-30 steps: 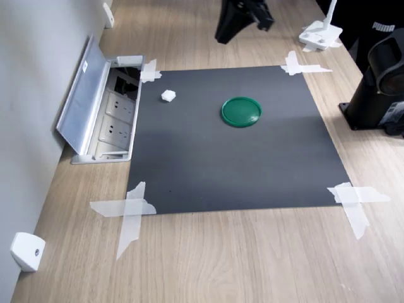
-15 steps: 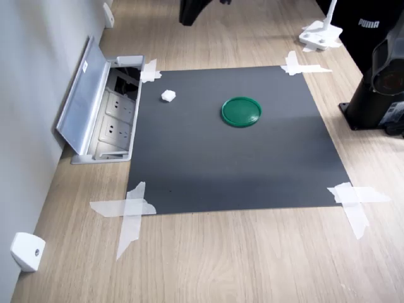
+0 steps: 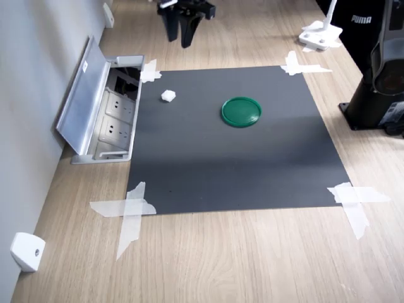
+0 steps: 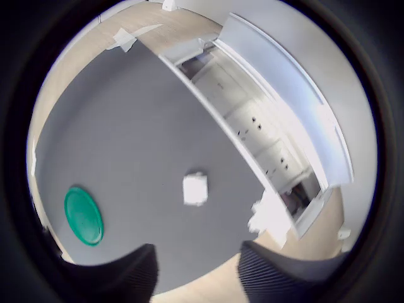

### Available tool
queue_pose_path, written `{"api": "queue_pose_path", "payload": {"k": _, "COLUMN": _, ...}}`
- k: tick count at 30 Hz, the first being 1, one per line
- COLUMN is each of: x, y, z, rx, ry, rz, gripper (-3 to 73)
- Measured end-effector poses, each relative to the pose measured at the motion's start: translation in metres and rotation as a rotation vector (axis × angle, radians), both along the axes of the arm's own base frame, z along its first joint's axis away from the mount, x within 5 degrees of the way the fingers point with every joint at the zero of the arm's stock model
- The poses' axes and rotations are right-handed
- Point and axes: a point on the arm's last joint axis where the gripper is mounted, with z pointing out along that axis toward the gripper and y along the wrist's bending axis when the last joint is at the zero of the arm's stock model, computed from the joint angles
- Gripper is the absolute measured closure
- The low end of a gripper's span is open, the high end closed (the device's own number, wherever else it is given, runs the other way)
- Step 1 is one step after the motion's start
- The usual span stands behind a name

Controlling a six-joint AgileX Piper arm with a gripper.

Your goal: Grasp a white terminal and put it on the green lid.

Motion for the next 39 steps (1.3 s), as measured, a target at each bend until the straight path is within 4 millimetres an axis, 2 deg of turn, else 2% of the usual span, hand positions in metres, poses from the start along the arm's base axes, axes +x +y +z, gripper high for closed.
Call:
{"api": "queue_pose_path", "payload": {"k": 3, "x": 0.01, "y": 0.011, "z": -0.001, "rx": 0.001, "ry": -0.029, "rz": 0.004, "gripper": 2.1}}
{"api": "queue_pose_path", "payload": {"k": 7, "x": 0.02, "y": 0.015, "z": -0.015, "rx": 0.001, "ry": -0.021, "rz": 0.012, "gripper": -2.3}}
{"api": "queue_pose_path", "payload": {"k": 13, "x": 0.03, "y": 0.014, "z": -0.042, "rx": -0.006, "ry": 0.045, "rz": 0.025, "gripper": -2.9}}
{"api": "queue_pose_path", "payload": {"k": 17, "x": 0.034, "y": 0.014, "z": -0.052, "rx": -0.01, "ry": 0.041, "rz": 0.033, "gripper": -2.9}}
{"api": "queue_pose_path", "payload": {"k": 26, "x": 0.027, "y": 0.016, "z": -0.081, "rx": -0.019, "ry": 0.06, "rz": 0.081, "gripper": -1.9}}
{"api": "queue_pose_path", "payload": {"k": 35, "x": 0.031, "y": 0.018, "z": -0.088, "rx": -0.032, "ry": 0.013, "rz": 0.085, "gripper": -0.5}}
{"api": "queue_pose_path", "payload": {"k": 39, "x": 0.034, "y": 0.023, "z": -0.098, "rx": -0.021, "ry": 0.033, "rz": 0.074, "gripper": -0.5}}
